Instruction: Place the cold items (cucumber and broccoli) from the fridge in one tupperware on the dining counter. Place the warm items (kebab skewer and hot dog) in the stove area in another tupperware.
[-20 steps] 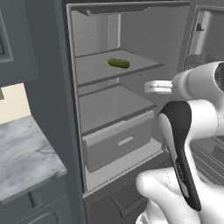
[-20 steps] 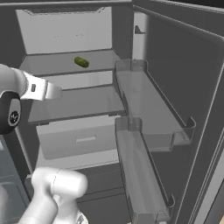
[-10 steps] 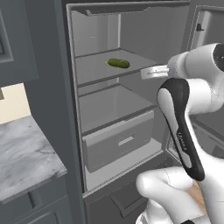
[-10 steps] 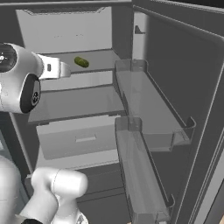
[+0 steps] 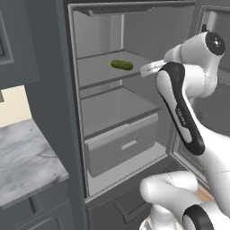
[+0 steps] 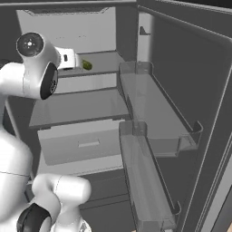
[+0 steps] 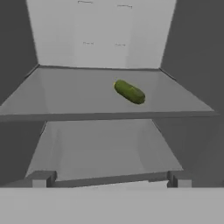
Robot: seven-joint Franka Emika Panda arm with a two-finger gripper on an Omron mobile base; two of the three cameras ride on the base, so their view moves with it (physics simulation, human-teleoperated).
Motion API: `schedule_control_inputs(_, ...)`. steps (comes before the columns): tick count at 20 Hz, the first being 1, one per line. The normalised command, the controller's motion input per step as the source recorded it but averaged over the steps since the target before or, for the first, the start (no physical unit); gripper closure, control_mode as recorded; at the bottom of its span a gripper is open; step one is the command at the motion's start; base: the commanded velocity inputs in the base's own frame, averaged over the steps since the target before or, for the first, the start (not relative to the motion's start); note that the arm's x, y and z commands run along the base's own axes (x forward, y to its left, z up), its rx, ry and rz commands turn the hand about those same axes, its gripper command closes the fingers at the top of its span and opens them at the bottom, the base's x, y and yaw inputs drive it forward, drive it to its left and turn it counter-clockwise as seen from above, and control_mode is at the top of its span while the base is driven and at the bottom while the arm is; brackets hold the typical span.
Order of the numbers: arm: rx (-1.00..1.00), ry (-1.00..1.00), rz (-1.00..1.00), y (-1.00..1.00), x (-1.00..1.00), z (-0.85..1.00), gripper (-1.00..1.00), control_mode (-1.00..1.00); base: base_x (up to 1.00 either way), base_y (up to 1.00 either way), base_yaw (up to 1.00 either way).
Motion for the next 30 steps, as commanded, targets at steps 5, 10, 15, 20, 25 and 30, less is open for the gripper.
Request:
schedule_control_inputs(5,0.0,0.29,0.0,0.0,0.44,-0.02,-1.0,-1.0,0.0,0.0,0.0)
schedule_control_inputs(10,-0.01,0.04,0.0,0.0,0.38,-0.09,-1.0,-1.0,0.0,0.0,0.0)
schedule_control_inputs(15,-0.13,-0.23,0.0,0.0,0.17,-0.33,-1.0,-1.0,0.0,0.0,0.0)
schedule_control_inputs(20,-0.01,0.02,0.0,0.01,0.49,-0.03,-1.0,-1.0,0.0,0.0,0.0)
schedule_control_inputs(25,0.0,0.12,0.01,0.03,0.63,0.0,-1.0,-1.0,0.0,0.0,0.0)
schedule_control_inputs(30,0.0,0.03,0.0,0.04,0.57,0.0,-1.0,-1.0,0.0,0.0,0.0)
